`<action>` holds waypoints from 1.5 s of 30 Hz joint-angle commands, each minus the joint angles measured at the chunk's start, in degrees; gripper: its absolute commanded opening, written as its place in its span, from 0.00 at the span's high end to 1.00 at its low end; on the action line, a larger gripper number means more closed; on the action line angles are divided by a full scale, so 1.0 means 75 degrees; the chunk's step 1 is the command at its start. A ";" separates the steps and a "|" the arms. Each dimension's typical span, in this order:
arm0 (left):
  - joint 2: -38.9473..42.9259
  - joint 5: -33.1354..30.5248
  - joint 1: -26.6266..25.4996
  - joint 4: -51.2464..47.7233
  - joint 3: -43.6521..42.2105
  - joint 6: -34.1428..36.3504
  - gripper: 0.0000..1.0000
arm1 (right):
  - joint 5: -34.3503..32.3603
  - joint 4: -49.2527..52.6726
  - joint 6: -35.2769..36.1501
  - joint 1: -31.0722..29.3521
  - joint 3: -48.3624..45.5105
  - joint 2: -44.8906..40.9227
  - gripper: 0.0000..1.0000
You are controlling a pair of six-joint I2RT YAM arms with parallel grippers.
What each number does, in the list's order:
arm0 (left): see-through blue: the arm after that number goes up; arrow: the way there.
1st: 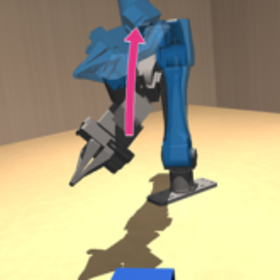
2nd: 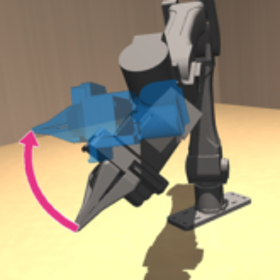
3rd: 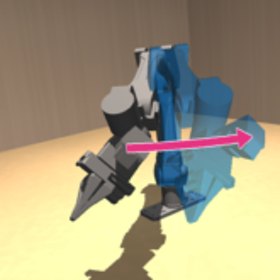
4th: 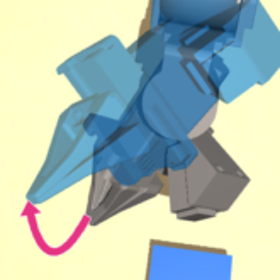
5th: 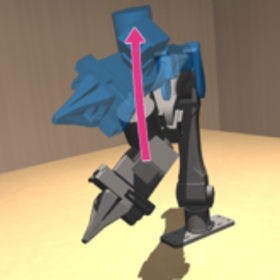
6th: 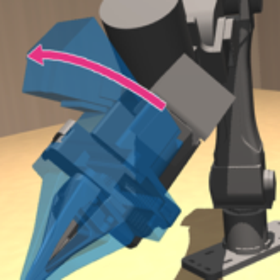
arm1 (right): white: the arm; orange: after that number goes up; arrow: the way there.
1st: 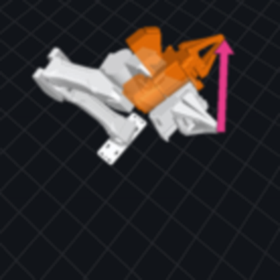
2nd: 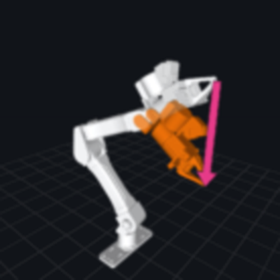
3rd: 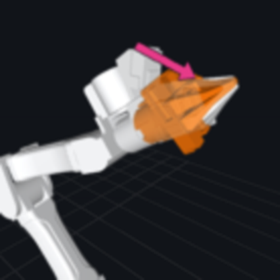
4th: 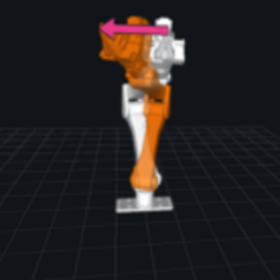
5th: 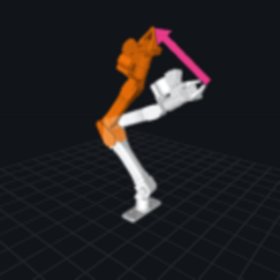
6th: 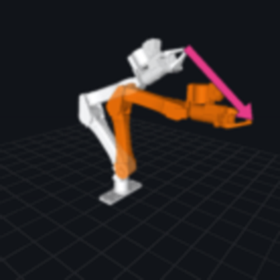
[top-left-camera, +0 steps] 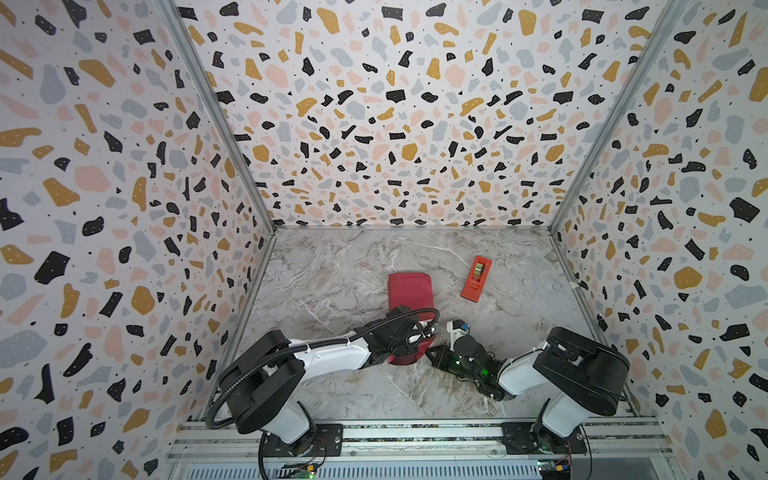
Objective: Wrap the gift box in paper
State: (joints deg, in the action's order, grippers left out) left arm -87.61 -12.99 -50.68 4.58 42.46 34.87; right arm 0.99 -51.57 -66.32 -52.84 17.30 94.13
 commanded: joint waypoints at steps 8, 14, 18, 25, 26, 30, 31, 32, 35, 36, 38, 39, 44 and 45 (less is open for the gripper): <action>-0.0076 -0.0002 0.0057 0.0034 0.0024 -0.0091 0.18 | -0.0133 -0.0124 0.0239 -0.0161 0.0162 -0.0201 0.95; -0.0081 -0.0002 0.0054 0.0046 0.0023 -0.0091 0.18 | -0.0052 -0.0227 0.0163 -0.0194 0.0225 0.0170 0.95; -0.0084 -0.0002 0.0069 0.0044 0.0011 -0.0093 0.18 | 0.0053 -0.0313 0.0003 -0.0246 0.0225 0.0403 0.96; -0.0085 -0.0013 0.0080 0.0045 0.0011 -0.0096 0.18 | -0.0109 -0.0133 -0.0258 -0.0550 0.0225 0.0581 0.97; -0.0093 -0.0012 0.0084 0.0046 0.0011 -0.0103 0.18 | -0.0132 -0.0147 -0.0304 -0.0599 0.0215 0.0632 0.98; -0.0075 -0.0014 0.0089 0.0045 0.0009 -0.0103 0.18 | -0.0197 -0.0143 -0.0454 -0.0718 0.0234 0.0770 0.98; -0.0073 -0.0012 0.0087 0.0043 0.0002 -0.0103 0.18 | -0.0207 -0.0124 -0.0478 -0.0735 0.0250 0.0793 0.98; -0.0078 -0.0007 0.0086 0.0046 0.0008 -0.0103 0.18 | -0.0232 -0.0088 -0.0507 -0.0778 0.0267 0.0807 0.99; -0.0075 -0.0013 0.0089 0.0045 0.0011 -0.0106 0.18 | -0.0367 0.0048 -0.0617 -0.0891 0.0295 0.0812 0.99; -0.0073 -0.0010 0.0087 0.0035 0.0012 -0.0103 0.18 | -0.0395 0.0033 -0.0631 -0.0928 0.0286 0.0808 0.99; -0.0061 -0.0014 0.0082 0.0034 0.0011 -0.0107 0.18 | -0.0396 0.0011 -0.0562 -0.0930 0.0310 0.0768 0.99; -0.0061 -0.0012 0.0085 0.0034 0.0011 -0.0114 0.18 | -0.0385 0.0041 -0.0510 -0.0875 0.0328 0.0713 0.99; -0.0080 -0.0023 0.0086 0.0033 0.0011 -0.0115 0.18 | -0.0068 0.0150 0.0012 -0.0601 0.0496 0.0305 0.99; -0.0075 -0.0019 0.0089 0.0035 0.0017 -0.0115 0.18 | 0.0035 0.0151 0.0138 -0.0519 0.0543 0.0181 0.99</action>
State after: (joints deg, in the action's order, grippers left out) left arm -87.68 -12.97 -50.43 4.73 42.46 34.85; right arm -0.54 -54.13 -68.82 -57.93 19.90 98.00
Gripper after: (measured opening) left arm 0.816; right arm 0.041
